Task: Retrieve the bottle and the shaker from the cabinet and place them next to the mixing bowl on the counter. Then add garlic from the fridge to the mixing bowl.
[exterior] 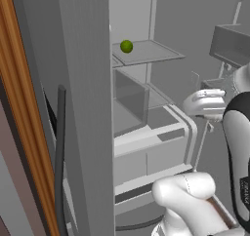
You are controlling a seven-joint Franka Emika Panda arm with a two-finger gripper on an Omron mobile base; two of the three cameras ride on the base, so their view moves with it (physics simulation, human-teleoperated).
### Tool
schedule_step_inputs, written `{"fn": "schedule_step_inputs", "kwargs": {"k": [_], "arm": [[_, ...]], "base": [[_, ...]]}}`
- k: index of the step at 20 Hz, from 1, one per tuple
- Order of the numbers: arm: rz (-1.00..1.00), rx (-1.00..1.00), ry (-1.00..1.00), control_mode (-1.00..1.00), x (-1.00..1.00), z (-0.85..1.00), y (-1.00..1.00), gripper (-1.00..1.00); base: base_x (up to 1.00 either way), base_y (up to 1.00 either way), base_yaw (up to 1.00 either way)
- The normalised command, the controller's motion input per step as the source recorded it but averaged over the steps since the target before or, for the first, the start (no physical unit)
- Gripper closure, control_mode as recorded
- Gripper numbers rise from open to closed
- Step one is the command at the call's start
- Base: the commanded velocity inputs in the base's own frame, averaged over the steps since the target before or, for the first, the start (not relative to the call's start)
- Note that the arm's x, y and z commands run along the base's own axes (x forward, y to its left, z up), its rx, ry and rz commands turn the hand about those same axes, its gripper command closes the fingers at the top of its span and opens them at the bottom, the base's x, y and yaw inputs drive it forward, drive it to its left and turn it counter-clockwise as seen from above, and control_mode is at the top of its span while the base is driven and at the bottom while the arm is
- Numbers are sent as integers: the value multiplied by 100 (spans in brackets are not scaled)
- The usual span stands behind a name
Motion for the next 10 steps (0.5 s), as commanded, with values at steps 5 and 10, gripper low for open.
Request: {"fn": "schedule_step_inputs", "kwargs": {"k": [5,10], "arm": [[4,-9,12,-100,3,-35,-3,100],[3,0,-5,-100,16,-76,0,100]], "base": [[0,0,0],[0,0,0]]}}
